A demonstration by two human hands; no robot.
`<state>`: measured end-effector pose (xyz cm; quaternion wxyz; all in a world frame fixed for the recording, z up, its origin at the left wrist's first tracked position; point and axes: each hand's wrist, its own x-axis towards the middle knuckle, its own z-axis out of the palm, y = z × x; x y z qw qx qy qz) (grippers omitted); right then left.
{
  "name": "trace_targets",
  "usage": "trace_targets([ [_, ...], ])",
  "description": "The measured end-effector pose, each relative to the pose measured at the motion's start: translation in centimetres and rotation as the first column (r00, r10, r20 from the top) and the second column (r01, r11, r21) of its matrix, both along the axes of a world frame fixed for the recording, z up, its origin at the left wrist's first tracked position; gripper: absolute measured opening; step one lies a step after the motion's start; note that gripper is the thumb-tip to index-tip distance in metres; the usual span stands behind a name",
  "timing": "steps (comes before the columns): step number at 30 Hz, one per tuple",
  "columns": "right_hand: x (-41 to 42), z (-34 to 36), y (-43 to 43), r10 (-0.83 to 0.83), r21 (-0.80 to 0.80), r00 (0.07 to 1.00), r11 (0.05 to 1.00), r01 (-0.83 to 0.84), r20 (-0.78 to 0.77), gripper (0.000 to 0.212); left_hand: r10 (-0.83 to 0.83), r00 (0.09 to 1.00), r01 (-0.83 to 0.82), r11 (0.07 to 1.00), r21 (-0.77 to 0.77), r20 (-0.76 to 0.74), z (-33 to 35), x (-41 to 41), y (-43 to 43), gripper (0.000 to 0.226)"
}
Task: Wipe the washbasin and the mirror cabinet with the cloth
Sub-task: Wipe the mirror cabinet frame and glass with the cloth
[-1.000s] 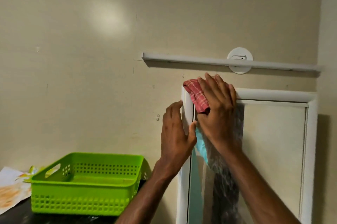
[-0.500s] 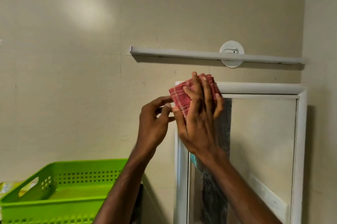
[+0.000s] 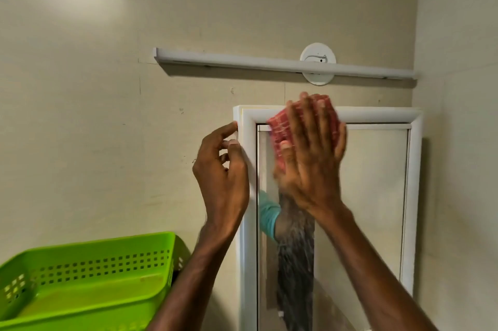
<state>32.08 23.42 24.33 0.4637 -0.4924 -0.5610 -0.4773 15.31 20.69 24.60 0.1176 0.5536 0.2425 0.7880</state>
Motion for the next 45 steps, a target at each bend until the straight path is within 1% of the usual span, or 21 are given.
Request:
trace_targets([
  [1,1.6,0.1,0.0,-0.021,0.013,0.999,1.000,0.022,-0.036,0.084,0.026,0.999,-0.026,0.999,0.024,-0.019,-0.1,0.0,-0.1,0.038],
  [2,3.2,0.2,-0.2,-0.041,0.026,0.996,0.999,0.043,-0.077,0.081,0.048,0.998,-0.046,0.998,0.042,-0.040,-0.2,0.1,-0.2,0.040],
  [5,6.7,0.4,-0.3,-0.074,0.030,0.971,0.996,0.083,-0.226,0.066,0.090,0.993,-0.085,0.994,0.067,-0.080,-0.3,-0.1,-0.3,0.043],
  [7,7.1,0.4,0.0,-0.069,0.036,0.958,0.996,0.082,-0.277,0.063,0.107,0.990,-0.101,0.992,0.069,-0.091,-0.4,-0.2,-0.4,0.046],
  [9,5.5,0.4,0.1,-0.026,0.046,0.951,0.998,0.042,-0.309,0.063,0.120,0.988,-0.113,0.991,0.076,-0.102,-0.4,-0.2,-0.3,0.048],
  [11,2.7,0.3,0.0,0.016,0.052,0.961,0.999,-0.001,-0.275,0.067,0.113,0.988,-0.103,0.990,0.094,-0.106,-0.6,-0.3,-0.2,0.047],
  [14,-2.7,0.0,-0.3,0.049,0.024,0.991,0.999,-0.047,-0.123,0.075,0.091,0.990,-0.079,0.991,0.110,-0.105,-0.7,-0.5,0.0,0.042],
  [17,-6.8,-0.4,-0.5,0.098,-0.028,0.995,0.995,-0.099,-0.005,0.075,0.088,0.992,-0.079,0.992,0.099,-0.089,-0.5,-0.6,0.0,0.038],
  [20,-6.9,-0.5,-0.7,0.134,-0.071,0.990,0.989,-0.131,0.046,0.070,0.101,0.992,-0.091,0.989,0.117,-0.081,-0.6,-0.3,-0.1,0.038],
  [23,-4.7,-0.3,-0.8,0.123,-0.093,0.988,0.989,-0.114,0.097,0.065,0.145,0.985,-0.132,0.983,0.129,-0.096,-1.0,0.3,0.1,0.042],
  [25,-2.7,-0.3,-0.8,0.099,-0.093,0.991,0.992,-0.091,0.086,0.067,0.220,0.968,-0.207,0.972,0.106,-0.121,-1.4,1.0,0.3,0.047],
  [28,1.1,-0.3,-0.5,0.043,-0.059,0.998,0.997,-0.040,0.035,0.080,0.350,0.915,-0.336,0.936,0.100,-0.202,-2.1,2.4,0.2,0.055],
  [30,3.9,-0.3,-0.4,0.010,-0.023,1.000,1.000,-0.010,-0.005,0.076,0.403,0.880,-0.389,0.915,0.107,-0.252,-2.4,3.5,0.1,0.062],
  [32,6.8,-0.3,-0.3,-0.012,-0.024,0.996,1.000,0.011,-0.084,0.066,0.410,0.873,-0.397,0.912,0.104,-0.266,-2.7,4.3,0.1,0.066],
  [35,11.3,-0.7,-0.4,-0.054,-0.037,0.972,0.998,0.046,-0.229,0.063,0.389,0.886,-0.374,0.921,0.106,-0.254,-2.9,4.5,0.5,0.068],
  [37,12.7,-0.9,-0.4,-0.053,-0.028,0.946,0.999,0.047,-0.321,0.063,0.377,0.892,-0.360,0.926,0.112,-0.249,-2.9,4.3,0.7,0.068],
  [39,12.1,-1.0,-0.3,-0.041,-0.017,0.922,0.999,0.037,-0.386,0.064,0.366,0.897,-0.350,0.931,0.107,-0.249,-3.0,4.0,0.7,0.067],
  [41,9.9,-1.0,-0.1,-0.009,-0.002,0.911,1.000,0.009,-0.412,0.064,0.346,0.903,-0.331,0.938,0.100,-0.255,-3.0,3.7,0.6,0.066],
  [43,6.8,-1.4,-0.1,0.019,-0.001,0.927,1.000,-0.021,-0.375,0.064,0.327,0.907,-0.311,0.945,0.101,-0.267,-2.9,3.3,0.5,0.065],
  [45,3.0,-1.8,-0.3,0.051,-0.014,0.965,0.998,-0.057,-0.258,0.067,0.312,0.908,-0.296,0.950,0.102,-0.279,-2.8,2.8,0.5,0.062],
])
